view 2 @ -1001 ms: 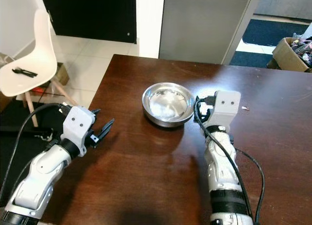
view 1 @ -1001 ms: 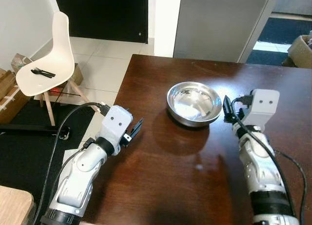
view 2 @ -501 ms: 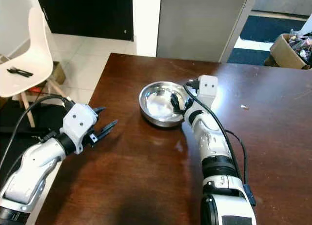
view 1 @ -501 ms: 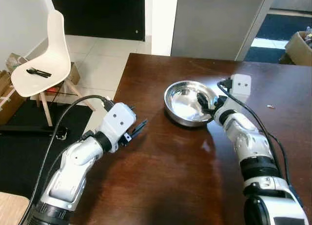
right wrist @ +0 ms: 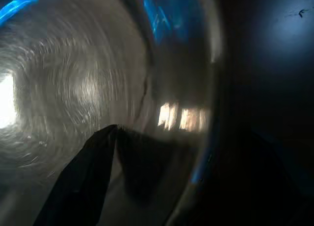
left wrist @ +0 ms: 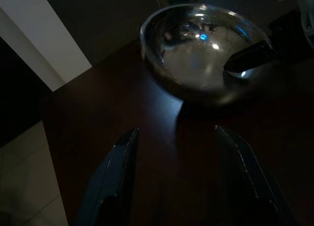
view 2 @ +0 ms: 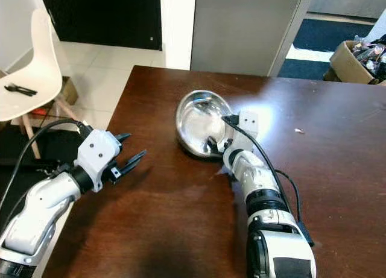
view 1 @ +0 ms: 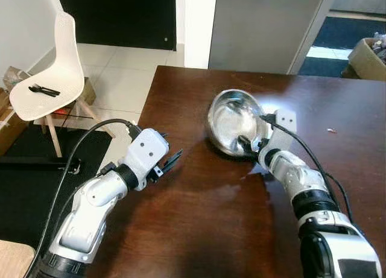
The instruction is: Setting the table
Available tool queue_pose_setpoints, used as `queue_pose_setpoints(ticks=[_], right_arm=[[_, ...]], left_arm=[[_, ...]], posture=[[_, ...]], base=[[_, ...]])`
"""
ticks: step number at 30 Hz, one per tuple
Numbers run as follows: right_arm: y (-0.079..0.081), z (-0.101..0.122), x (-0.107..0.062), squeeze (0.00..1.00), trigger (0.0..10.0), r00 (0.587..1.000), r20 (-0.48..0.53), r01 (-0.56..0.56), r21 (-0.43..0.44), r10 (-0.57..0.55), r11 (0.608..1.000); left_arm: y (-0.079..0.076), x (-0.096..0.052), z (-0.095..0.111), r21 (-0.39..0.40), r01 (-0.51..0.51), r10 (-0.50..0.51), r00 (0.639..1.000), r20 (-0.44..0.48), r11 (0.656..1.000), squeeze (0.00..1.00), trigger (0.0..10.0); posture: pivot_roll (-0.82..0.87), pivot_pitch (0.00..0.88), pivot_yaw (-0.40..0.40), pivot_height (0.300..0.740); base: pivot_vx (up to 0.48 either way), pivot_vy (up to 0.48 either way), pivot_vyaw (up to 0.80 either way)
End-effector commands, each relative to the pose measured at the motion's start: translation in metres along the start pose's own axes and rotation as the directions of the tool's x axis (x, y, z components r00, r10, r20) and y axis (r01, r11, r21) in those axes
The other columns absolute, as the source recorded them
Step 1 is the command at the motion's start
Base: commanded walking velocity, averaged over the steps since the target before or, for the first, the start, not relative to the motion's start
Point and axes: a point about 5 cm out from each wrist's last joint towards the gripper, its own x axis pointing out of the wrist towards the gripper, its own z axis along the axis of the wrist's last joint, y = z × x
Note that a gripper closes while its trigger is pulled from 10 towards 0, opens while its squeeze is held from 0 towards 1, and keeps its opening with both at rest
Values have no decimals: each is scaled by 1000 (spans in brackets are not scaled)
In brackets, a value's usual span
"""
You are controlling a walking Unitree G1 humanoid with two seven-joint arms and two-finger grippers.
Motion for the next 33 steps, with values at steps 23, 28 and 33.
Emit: queue_pose_setpoints(ticks=[23, 28, 33], right_arm=[[13, -12, 5, 0, 0, 975, 14, -220, 223, 222, 950], [12, 1, 3, 0, 0, 954, 132, -292, 234, 268, 927], [7, 10, 1, 0, 0, 942, 224, -301, 228, 251, 926]], left_arm=[[-4, 0, -3, -31, -5, 4, 1000, -19, 1000, 0, 10000], [-4, -1, -4, -32, -6, 5, 1000, -22, 999, 0, 10000], [-4, 0, -4, -36, -8, 7, 1000, -23, 999, 0, 10000]], posture=[[-7, 29, 44, 740], [-5, 24, 46, 740], [-12, 21, 49, 740]], base=[[0, 0, 0], [0, 0, 0], [0, 0, 0]])
